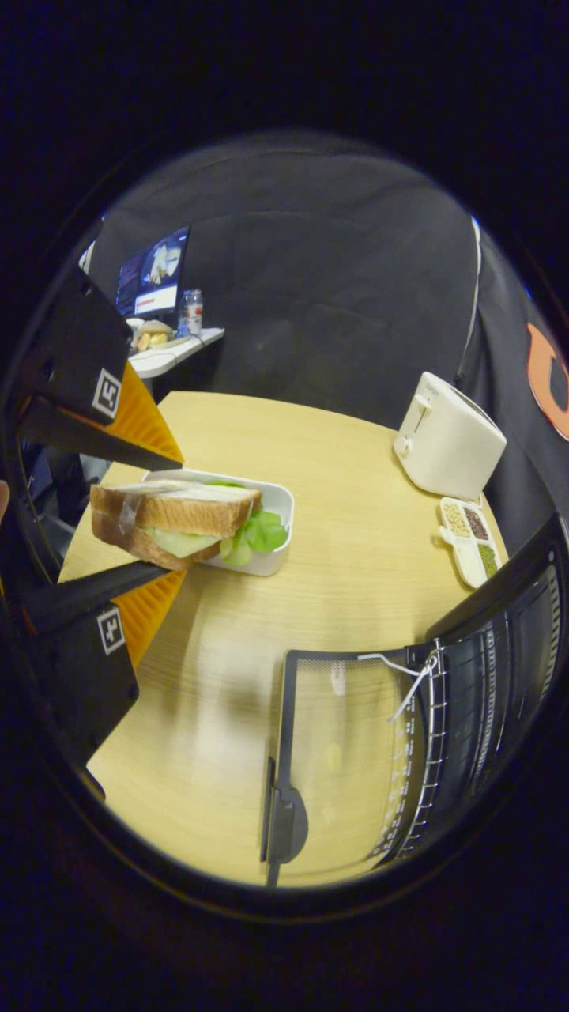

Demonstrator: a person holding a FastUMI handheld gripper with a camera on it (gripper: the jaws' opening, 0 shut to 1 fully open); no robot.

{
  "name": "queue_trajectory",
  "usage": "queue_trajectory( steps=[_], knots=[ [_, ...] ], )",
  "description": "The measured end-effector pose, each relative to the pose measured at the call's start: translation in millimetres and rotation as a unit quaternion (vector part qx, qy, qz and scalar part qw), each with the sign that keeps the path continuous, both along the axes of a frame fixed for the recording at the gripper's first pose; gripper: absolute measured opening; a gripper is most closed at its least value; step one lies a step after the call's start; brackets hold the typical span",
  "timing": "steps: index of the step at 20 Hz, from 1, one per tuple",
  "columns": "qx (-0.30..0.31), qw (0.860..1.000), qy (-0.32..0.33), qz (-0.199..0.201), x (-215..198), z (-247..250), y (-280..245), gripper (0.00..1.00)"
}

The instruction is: Open the toaster oven, put the food inside, and close the toaster oven door.

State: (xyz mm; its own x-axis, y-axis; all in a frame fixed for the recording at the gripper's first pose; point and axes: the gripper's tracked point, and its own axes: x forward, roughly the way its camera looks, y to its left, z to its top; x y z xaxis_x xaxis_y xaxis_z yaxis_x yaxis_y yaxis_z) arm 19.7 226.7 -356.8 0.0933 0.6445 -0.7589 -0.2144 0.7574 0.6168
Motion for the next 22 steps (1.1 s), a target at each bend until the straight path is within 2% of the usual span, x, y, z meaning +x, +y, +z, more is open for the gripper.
queue_trajectory(
  steps=[3, 8, 12, 15, 18, 20, 22],
  knots=[
    [0.006, 1.0, 0.001, -0.009, 1, 9, 0, 0.41],
    [0.053, 0.998, -0.007, -0.014, -10, 62, -1, 0.36],
    [0.094, 0.994, -0.036, -0.049, -4, 115, -24, 0.35],
    [0.119, 0.985, -0.057, -0.113, 10, 148, -62, 0.35],
    [0.135, 0.969, -0.079, -0.193, 34, 162, -115, 0.34],
    [0.146, 0.952, -0.081, -0.256, 51, 158, -148, 0.34],
    [0.168, 0.928, -0.08, -0.322, 68, 146, -172, 0.35]
  ],
)
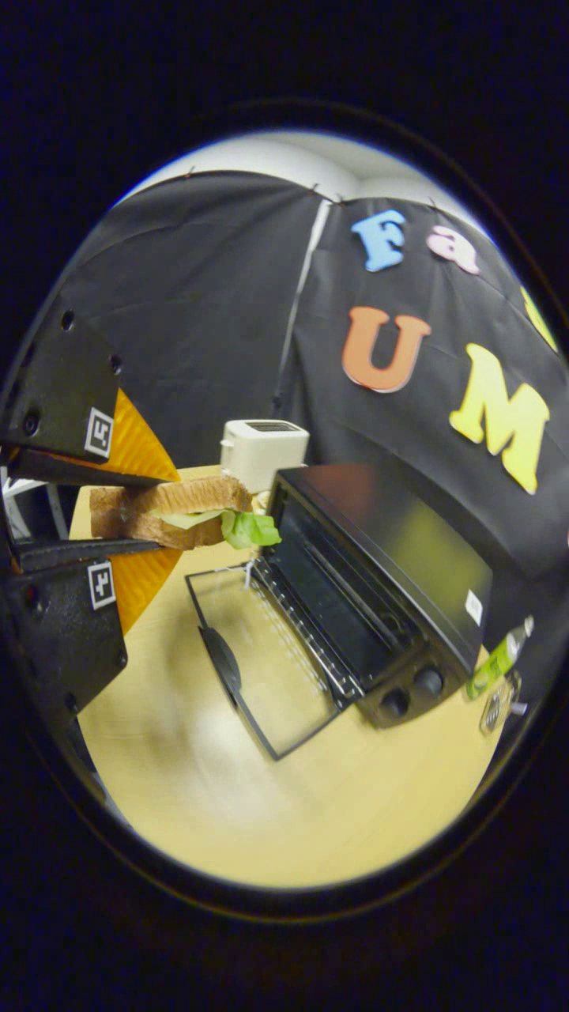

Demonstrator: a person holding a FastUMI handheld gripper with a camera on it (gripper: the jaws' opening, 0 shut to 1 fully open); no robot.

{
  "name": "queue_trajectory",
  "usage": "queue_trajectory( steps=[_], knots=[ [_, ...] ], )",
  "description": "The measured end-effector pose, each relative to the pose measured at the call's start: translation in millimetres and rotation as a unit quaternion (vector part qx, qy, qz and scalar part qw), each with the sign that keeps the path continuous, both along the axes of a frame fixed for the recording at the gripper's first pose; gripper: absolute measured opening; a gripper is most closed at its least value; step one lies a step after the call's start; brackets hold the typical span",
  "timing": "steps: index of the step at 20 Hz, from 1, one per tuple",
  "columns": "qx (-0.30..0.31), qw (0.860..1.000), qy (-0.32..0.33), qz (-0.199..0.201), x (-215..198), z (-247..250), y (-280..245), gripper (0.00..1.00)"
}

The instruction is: Open the toaster oven, put the food inside, and close the toaster oven door.

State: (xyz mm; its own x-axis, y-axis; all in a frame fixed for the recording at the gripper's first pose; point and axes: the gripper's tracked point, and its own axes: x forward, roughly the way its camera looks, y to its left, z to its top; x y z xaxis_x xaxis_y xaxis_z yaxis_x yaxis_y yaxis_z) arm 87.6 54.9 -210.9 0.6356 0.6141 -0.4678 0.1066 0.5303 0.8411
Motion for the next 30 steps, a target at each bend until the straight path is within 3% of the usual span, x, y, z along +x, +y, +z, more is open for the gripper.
queue_trajectory(
  steps=[2, 6, 11, 17, 20, 22, 26, 30],
  knots=[
    [0.03, 0.998, 0.001, -0.056, 18, -13, -19, 0.34],
    [0.07, 0.99, -0.008, -0.124, 61, -48, -36, 0.34],
    [0.128, 0.974, -0.049, -0.179, 118, -61, -32, 0.34],
    [0.148, 0.961, -0.06, -0.225, 168, -81, -12, 0.34],
    [0.141, 0.959, -0.072, -0.237, 184, -85, -6, 0.35],
    [0.104, 0.963, -0.083, -0.236, 195, -89, -5, 0.41],
    [0.022, 0.977, -0.083, -0.193, 194, -87, 5, 0.54],
    [-0.073, 0.983, -0.074, -0.152, 187, -91, 3, 0.64]
  ],
)
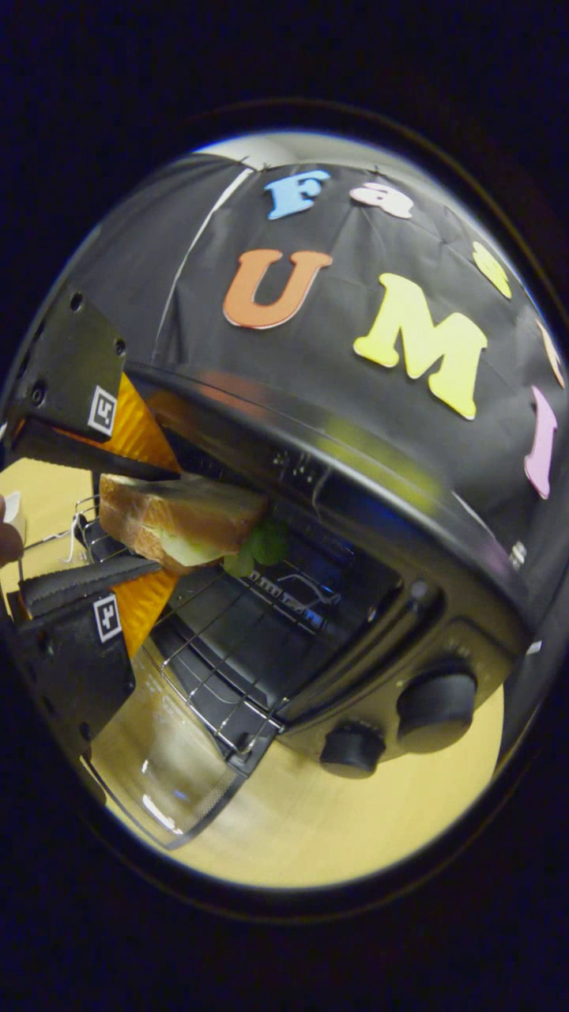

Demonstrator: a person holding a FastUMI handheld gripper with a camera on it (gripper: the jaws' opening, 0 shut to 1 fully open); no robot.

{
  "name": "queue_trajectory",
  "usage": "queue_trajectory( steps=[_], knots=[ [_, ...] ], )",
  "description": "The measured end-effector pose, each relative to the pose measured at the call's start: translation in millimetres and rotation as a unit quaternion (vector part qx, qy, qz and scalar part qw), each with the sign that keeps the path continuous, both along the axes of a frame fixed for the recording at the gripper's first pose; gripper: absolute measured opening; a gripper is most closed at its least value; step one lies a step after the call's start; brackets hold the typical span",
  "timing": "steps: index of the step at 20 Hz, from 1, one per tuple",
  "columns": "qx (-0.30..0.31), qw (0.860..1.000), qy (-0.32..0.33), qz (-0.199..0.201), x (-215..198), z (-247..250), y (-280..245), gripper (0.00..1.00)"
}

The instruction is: Open the toaster oven, put the food inside, and close the toaster oven door.

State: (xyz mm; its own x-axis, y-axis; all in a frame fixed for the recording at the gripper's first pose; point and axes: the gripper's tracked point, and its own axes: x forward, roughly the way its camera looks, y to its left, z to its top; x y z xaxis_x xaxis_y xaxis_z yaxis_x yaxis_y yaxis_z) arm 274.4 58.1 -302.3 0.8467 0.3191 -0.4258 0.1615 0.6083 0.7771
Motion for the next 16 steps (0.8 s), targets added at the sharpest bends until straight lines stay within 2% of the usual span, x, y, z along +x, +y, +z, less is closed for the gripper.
queue_trajectory(
  steps=[2, 5, 8, 16],
  knots=[
    [-0.056, 0.998, 0.009, 0.024, -4, -4, -2, 0.71],
    [-0.129, 0.99, 0.018, 0.05, -19, -5, -5, 0.91],
    [-0.199, 0.976, 0.033, 0.079, -33, -10, -6, 0.94],
    [-0.29, 0.947, 0.016, 0.137, -88, 19, -9, 0.96]
  ],
)
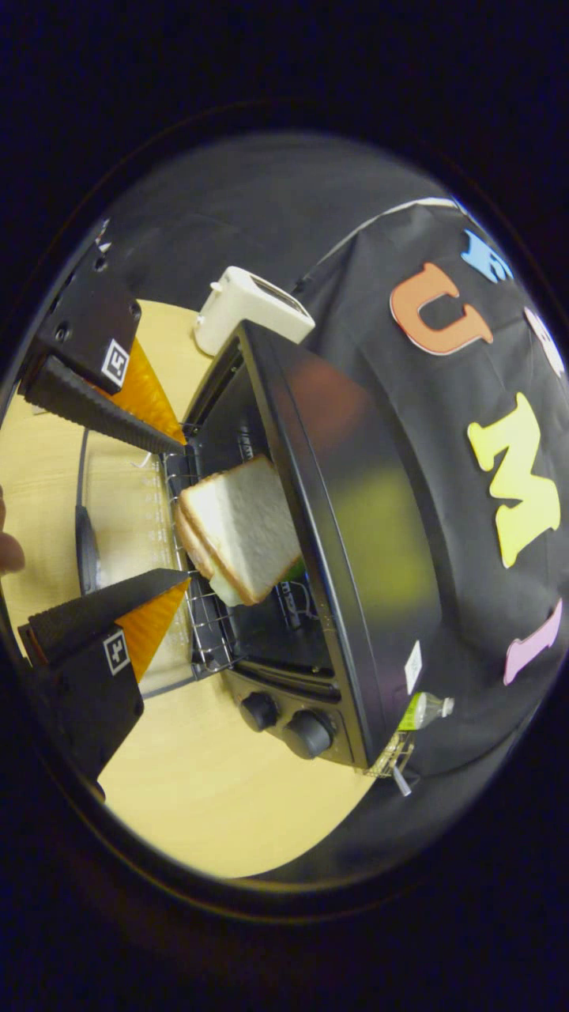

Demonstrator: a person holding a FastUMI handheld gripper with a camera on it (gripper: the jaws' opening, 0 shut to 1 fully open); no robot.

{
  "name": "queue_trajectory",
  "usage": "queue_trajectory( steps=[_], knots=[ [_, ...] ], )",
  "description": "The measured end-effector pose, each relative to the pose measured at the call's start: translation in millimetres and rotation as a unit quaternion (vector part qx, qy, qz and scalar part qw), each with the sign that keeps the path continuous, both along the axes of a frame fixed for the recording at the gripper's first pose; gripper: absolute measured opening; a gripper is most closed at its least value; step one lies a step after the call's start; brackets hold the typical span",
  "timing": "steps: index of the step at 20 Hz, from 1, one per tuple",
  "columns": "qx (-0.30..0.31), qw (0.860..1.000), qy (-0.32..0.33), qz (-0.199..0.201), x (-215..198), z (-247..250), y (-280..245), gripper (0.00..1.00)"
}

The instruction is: Open the toaster oven, put the food inside, and close the toaster oven door.

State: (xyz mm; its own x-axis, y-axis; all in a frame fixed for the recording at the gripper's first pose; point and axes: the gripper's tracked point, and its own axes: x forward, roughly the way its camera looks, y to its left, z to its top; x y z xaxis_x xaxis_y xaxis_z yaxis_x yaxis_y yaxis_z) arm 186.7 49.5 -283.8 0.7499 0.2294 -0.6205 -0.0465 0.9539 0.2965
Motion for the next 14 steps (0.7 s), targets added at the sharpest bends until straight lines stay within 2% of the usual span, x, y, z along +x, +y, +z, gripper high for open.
queue_trajectory(
  steps=[3, 7, 11, 14],
  knots=[
    [-0.033, 0.999, -0.024, 0.021, -33, 22, -4, 0.96],
    [-0.049, 0.998, -0.028, 0.041, -83, 29, -9, 0.96],
    [-0.08, 0.996, -0.016, 0.039, -116, 3, -23, 0.96],
    [-0.096, 0.995, 0.008, 0.03, -119, -34, -35, 0.96]
  ],
)
